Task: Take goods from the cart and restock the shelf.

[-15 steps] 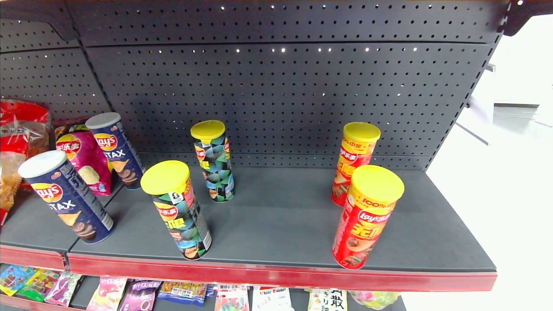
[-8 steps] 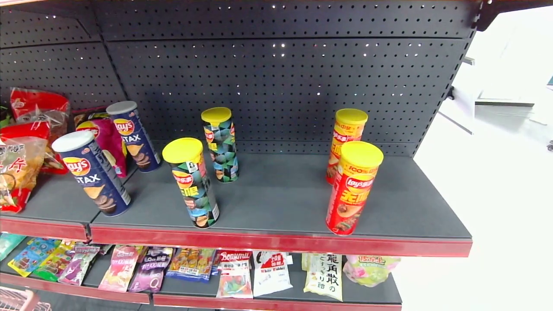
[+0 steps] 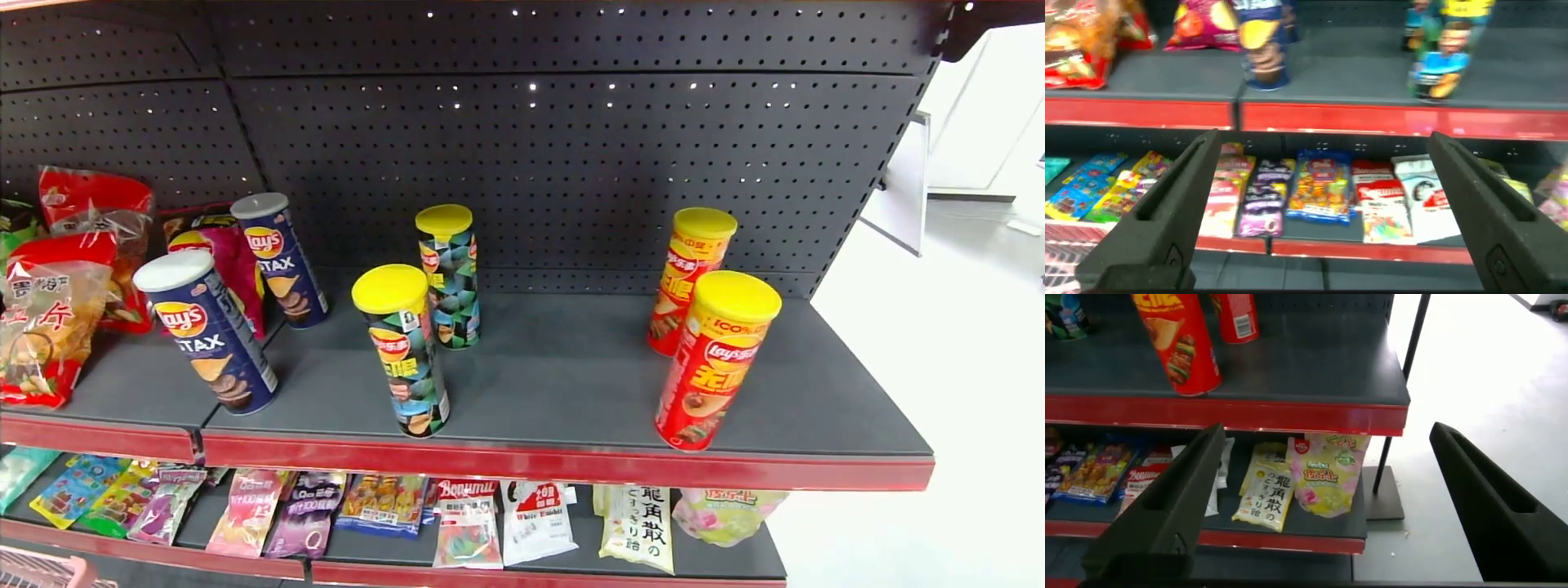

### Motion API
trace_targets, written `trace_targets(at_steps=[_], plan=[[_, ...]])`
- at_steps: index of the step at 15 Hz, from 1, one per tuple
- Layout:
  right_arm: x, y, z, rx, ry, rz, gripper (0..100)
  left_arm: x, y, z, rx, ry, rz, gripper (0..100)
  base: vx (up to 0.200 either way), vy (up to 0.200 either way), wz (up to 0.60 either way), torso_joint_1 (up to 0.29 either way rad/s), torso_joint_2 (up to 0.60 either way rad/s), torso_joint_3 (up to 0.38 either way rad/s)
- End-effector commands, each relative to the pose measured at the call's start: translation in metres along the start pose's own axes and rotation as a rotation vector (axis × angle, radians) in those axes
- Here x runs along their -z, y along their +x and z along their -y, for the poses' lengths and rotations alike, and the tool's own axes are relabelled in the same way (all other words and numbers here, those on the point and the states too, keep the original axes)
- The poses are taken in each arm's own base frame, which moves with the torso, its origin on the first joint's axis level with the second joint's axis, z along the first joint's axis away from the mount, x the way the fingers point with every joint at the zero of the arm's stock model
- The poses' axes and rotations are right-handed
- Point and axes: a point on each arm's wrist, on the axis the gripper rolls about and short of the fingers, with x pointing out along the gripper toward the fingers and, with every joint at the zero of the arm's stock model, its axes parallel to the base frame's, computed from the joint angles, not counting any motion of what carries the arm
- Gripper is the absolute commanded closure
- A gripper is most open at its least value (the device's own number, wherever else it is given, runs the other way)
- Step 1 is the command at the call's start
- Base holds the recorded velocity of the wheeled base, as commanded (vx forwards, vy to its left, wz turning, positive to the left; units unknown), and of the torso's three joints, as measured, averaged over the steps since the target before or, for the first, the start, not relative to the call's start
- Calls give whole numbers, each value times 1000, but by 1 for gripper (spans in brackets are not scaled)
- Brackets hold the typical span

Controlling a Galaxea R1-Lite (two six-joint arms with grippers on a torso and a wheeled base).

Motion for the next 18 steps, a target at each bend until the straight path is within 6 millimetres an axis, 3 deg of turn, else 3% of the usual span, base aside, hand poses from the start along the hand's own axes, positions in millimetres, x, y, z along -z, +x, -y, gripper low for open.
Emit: trace_targets(at_steps=[1, 14, 18], plan=[[0, 0, 0, 0, 0, -1, 0, 0, 0, 0, -1, 0, 0, 0, 0, 200, 0, -7, 7, -2], [0, 0, 0, 0, 0, -1, 0, 0, 0, 0, 0, 2, 0, 0, 0, 200, 0, 3, 3, 3], [0, 0, 0, 0, 0, -1, 0, 0, 0, 0, 0, 2, 0, 0, 0, 0, 0, 0, 0, 0]])
